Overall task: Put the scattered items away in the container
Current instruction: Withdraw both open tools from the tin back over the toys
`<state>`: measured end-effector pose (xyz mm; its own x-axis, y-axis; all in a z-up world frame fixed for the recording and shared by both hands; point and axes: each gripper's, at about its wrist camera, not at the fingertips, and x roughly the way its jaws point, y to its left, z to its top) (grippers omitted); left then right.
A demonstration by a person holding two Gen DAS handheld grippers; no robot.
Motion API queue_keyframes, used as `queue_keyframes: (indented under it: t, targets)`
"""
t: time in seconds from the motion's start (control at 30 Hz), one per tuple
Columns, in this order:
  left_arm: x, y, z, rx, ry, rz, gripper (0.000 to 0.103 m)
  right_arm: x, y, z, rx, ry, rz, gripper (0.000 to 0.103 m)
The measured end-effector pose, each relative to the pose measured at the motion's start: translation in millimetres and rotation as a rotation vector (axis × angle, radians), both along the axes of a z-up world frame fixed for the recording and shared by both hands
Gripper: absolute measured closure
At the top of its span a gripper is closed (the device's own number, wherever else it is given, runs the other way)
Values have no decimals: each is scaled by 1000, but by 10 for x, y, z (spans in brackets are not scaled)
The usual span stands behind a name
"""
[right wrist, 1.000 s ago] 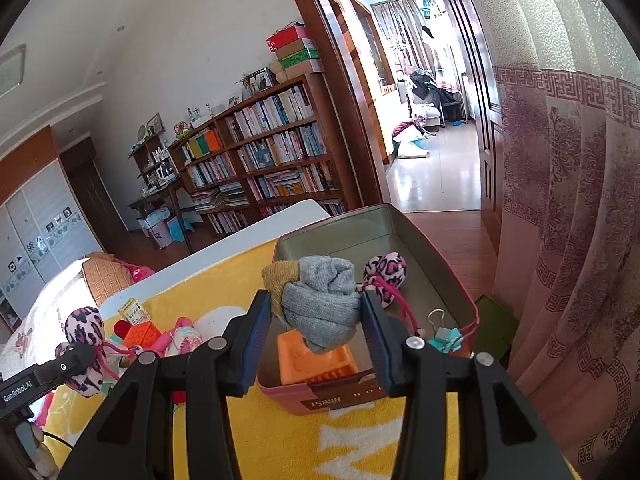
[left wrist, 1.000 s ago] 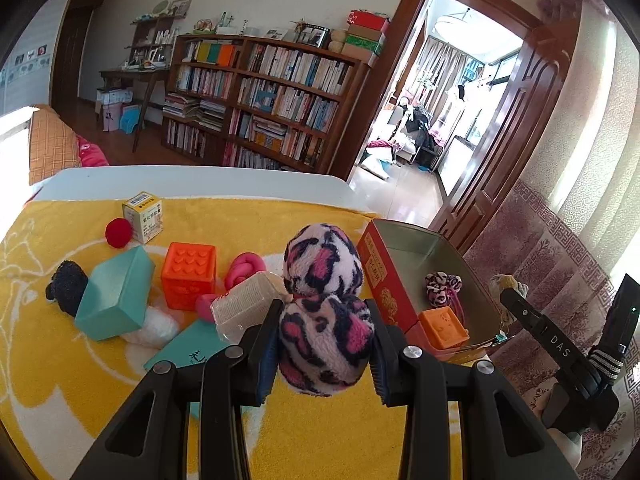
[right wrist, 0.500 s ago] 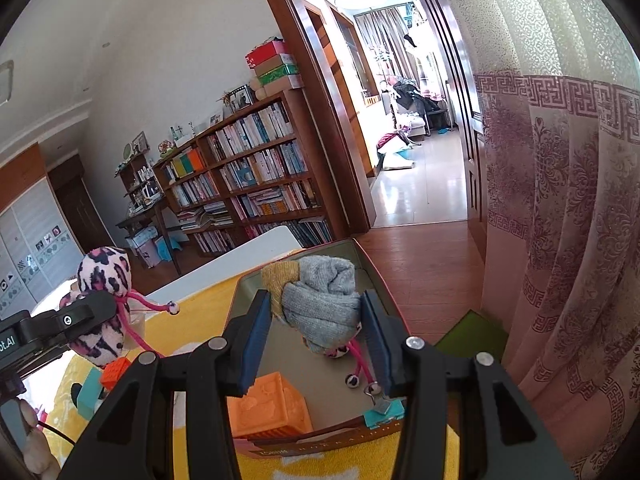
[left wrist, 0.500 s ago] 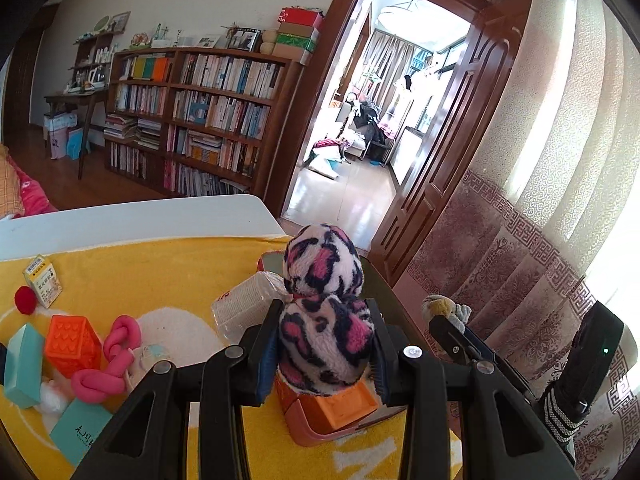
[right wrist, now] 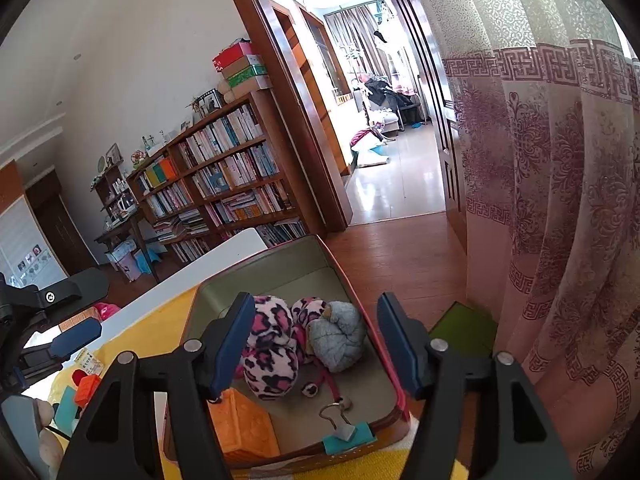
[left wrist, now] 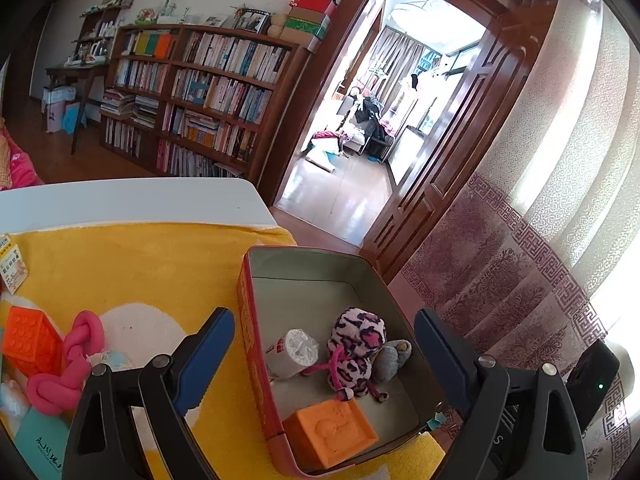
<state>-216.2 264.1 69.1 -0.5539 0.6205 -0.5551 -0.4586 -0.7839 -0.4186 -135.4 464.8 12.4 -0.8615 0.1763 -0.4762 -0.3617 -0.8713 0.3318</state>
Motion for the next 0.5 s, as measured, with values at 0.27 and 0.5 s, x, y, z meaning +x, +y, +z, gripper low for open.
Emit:
queue_keyframes:
  t: [0.27,0.5]
  targets:
    - [-57,-135,-119,-13,-51,46,10,-4,-27,-15,17,-7,-13,32]
    - [-49,-245,-113,-10,-69,79,10,-7,-46,-44,37,-15,-23,29]
